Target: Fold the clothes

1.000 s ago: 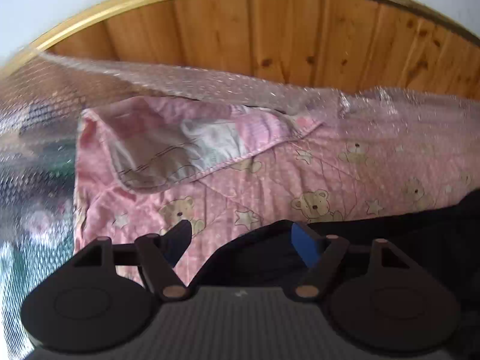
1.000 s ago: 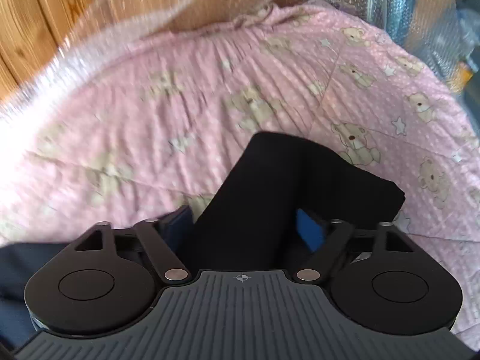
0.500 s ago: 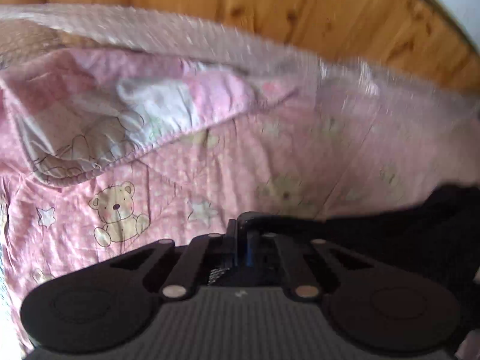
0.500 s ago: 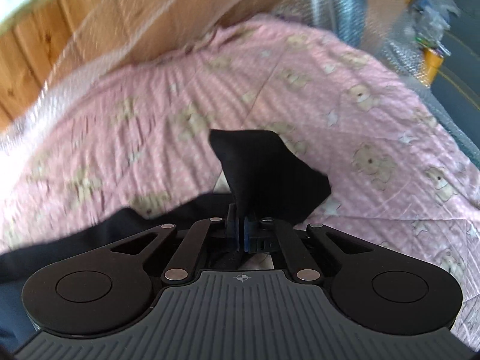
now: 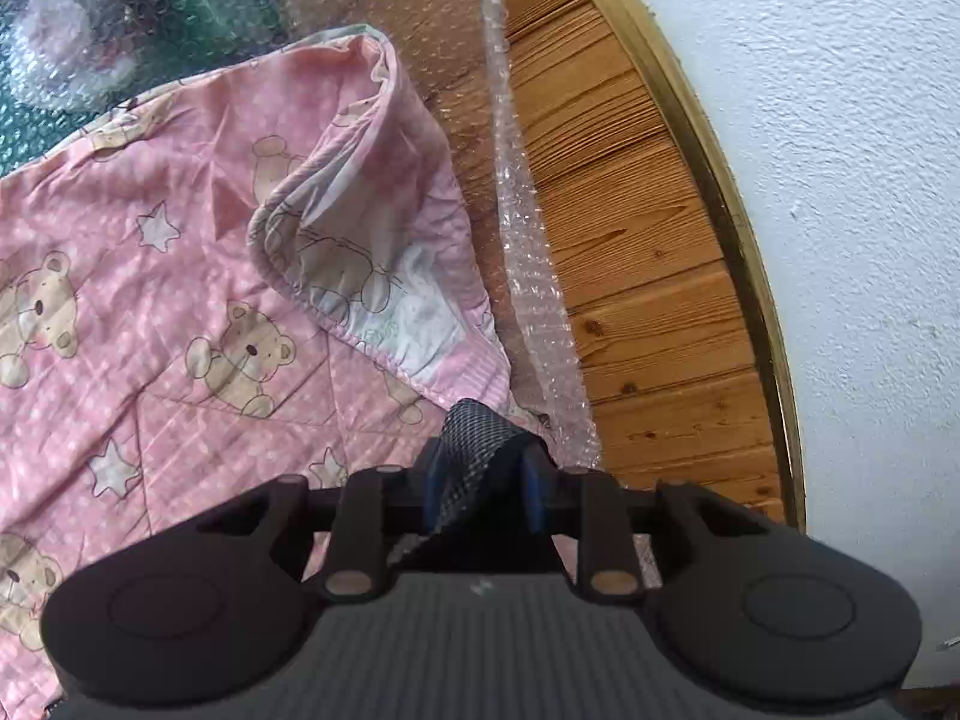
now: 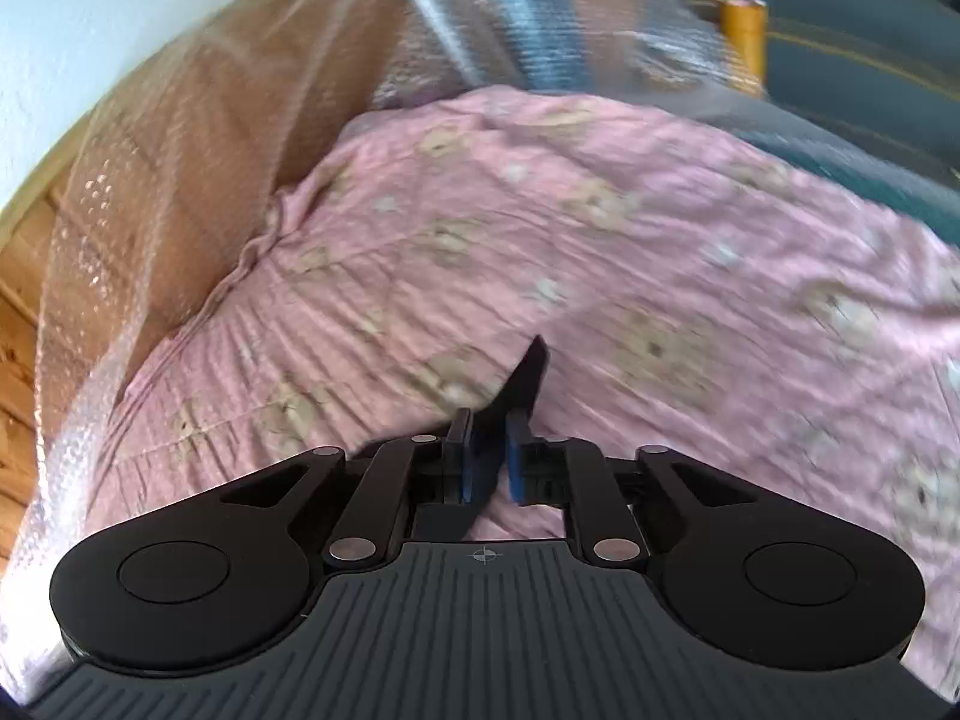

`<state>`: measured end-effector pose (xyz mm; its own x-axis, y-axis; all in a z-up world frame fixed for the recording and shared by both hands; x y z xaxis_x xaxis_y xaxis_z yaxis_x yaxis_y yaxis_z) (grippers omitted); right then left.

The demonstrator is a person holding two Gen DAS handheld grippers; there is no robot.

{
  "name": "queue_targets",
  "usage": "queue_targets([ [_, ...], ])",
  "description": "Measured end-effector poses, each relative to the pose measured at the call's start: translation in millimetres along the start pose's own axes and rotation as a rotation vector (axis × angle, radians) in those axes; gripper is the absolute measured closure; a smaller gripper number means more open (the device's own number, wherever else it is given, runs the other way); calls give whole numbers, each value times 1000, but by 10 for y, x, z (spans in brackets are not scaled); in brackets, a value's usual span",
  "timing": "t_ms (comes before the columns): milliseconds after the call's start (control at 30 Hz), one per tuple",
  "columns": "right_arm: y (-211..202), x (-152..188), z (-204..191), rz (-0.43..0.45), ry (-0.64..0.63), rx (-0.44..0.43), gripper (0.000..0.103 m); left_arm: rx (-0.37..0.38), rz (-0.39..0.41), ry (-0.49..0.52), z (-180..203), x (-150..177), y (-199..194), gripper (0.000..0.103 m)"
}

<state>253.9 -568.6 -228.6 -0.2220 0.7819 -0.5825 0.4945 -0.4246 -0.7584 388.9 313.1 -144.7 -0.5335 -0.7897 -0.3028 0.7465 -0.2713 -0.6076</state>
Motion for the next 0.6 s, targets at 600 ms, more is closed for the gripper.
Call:
queue_targets([
  [600,-914,1386,-1860,-109,-786,-570,43,-367,-129,1072,1075,464,882,28],
])
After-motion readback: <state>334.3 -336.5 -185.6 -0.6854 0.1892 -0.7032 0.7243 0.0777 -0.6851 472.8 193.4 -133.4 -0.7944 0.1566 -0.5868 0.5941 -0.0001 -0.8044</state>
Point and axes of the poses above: each gripper's, at about its wrist camera, not at the fingertips, and y roughly the way its jaws point, z to its right, x to its underside, the point moved 1 cm from there along y, roughly the way its jaws point, and after that the axes turned 1 degree about z, right-handed, at the moved point
